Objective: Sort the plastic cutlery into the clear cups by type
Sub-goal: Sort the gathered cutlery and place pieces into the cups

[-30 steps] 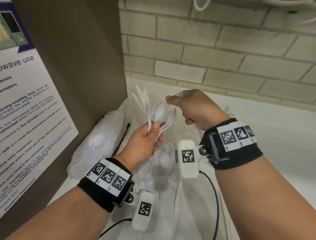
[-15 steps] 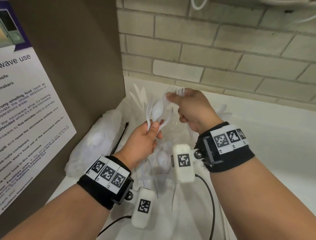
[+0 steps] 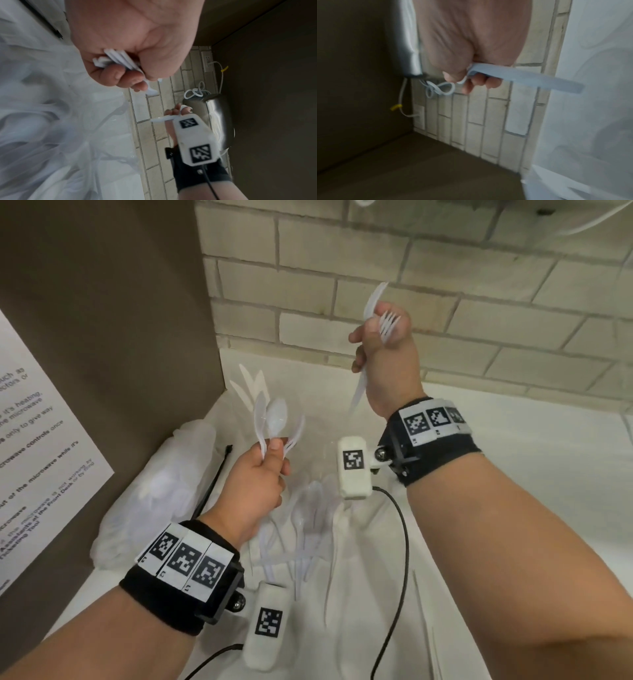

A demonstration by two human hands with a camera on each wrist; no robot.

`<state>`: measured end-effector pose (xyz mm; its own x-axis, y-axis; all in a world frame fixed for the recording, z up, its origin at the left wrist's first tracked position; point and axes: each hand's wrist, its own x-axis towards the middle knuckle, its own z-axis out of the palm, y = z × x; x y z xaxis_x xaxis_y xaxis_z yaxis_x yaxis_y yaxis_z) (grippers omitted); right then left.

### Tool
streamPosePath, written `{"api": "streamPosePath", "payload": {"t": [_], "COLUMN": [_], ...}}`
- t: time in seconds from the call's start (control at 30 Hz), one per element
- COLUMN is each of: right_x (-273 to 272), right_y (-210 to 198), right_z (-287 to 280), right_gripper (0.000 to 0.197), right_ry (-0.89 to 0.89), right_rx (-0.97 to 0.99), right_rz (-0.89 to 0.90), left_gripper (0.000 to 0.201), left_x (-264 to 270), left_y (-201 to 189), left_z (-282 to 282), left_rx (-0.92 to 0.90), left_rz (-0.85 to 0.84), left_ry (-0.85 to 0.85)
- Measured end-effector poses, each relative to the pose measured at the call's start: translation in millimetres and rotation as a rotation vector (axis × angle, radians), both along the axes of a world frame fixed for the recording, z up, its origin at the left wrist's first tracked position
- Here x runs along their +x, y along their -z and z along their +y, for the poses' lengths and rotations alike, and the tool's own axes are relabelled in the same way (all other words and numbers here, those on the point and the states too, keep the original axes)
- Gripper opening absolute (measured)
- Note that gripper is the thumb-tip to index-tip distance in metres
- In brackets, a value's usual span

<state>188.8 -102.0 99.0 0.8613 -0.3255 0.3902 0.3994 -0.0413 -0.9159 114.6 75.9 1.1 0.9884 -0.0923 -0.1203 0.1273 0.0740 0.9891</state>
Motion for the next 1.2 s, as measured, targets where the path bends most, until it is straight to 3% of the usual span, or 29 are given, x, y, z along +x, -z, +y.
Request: {"api": "streamPosePath", "payload": {"t": [0.13, 0.47, 0.57, 0.7, 0.83, 0.93, 1.03, 1.13, 1.2], "right_x": [22, 36, 34, 25, -5, -40, -72, -87, -92], "right_y": [21, 73, 71, 58, 38, 29, 30, 36, 41], "right_z": [4, 3, 0, -4, 2, 5, 2, 0, -5], "right_gripper": [0.014, 0.032, 0.038, 0.043, 0.026, 0.021, 0.045, 0.058, 0.06], "right_ry": [-0.014, -0.093, -0.137, -0.107, -0.025, -0.23, -0.456, -0.384, -0.435], "right_rx": [-0.03, -0.031, 0.028, -0.059, -0.102, 0.057, -0.005, -0.158, -0.095], "right_rz": [0.019, 0.225, 0.258, 0.223, 0.135, 0.262, 0.418, 0.38, 0.333], "left_gripper": [0.038, 0.028, 0.03, 0.028, 0.018, 0.02, 0.017, 0.013, 0.011], "left_x": [2, 8, 9, 8, 4, 0, -5, -12, -15], "left_y": [2, 6, 7, 5, -1, -6, -9, -9, -11], "left_z": [-1, 2, 0, -4, -9, -14, -23, -35, -42], "left_rx": [-0.055, -0.001, 0.0, -0.019, -0.077, -0.096, -0.021, 0.15, 0.292], "left_rz": [0.047, 0.029, 0.034, 0.012, 0.008, -0.007, -0.044, -0.12, -0.174], "left_ry": [-0.023, 0.012, 0.031, 0.077, 0.173, 0.284, 0.337, 0.372, 0.361]}}
